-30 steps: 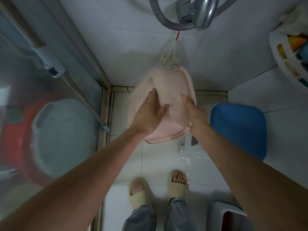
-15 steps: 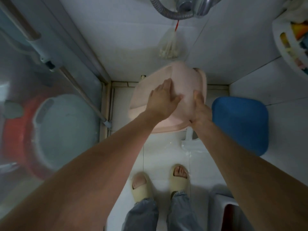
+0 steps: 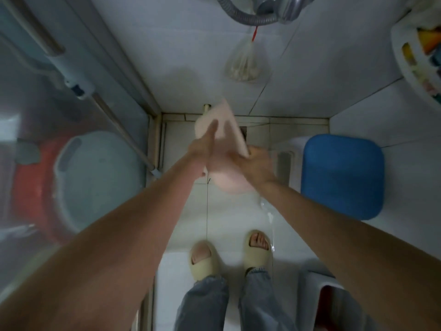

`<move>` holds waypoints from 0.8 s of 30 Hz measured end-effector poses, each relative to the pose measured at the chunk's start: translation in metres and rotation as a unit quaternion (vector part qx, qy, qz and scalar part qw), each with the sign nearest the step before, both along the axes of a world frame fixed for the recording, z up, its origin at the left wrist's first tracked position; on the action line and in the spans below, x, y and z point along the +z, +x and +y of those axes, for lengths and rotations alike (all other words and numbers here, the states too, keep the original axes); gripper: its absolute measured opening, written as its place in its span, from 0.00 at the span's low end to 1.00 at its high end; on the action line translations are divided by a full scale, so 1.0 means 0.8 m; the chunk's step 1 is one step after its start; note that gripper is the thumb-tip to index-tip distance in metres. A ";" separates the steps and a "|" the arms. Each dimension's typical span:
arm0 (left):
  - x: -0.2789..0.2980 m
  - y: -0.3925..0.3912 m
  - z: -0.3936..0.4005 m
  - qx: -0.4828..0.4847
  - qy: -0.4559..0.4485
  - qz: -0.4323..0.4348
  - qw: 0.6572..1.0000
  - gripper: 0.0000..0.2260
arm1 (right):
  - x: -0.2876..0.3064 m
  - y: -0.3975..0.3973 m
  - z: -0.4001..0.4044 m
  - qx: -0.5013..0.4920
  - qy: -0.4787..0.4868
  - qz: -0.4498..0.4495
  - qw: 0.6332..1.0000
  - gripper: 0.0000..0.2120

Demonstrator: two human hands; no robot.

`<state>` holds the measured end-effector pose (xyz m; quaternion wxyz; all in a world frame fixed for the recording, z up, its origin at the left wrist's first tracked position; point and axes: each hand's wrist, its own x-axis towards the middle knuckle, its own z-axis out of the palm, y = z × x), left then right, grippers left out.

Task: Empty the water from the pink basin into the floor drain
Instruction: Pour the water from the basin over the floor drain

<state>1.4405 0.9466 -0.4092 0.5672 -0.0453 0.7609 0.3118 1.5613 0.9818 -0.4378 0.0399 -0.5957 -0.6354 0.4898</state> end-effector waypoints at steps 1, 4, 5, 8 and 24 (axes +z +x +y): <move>0.009 0.000 -0.015 0.032 -0.009 -0.054 0.998 0.38 | -0.002 -0.001 -0.011 0.087 0.025 -0.020 0.996 0.22; 0.021 -0.002 -0.057 0.083 -0.020 -0.116 0.990 0.30 | 0.004 -0.002 -0.047 0.263 0.096 -0.047 0.959 0.10; 0.018 -0.002 -0.067 0.101 -0.018 -0.116 0.988 0.21 | 0.005 0.000 -0.058 0.296 0.131 -0.045 0.945 0.10; 0.011 0.008 -0.091 0.163 0.001 -0.108 0.981 0.02 | 0.013 0.010 -0.083 0.369 0.224 -0.040 0.901 0.02; 0.070 0.037 -0.084 -0.226 0.231 0.151 0.934 0.16 | 0.067 0.035 -0.012 -0.205 -0.071 0.022 0.976 0.15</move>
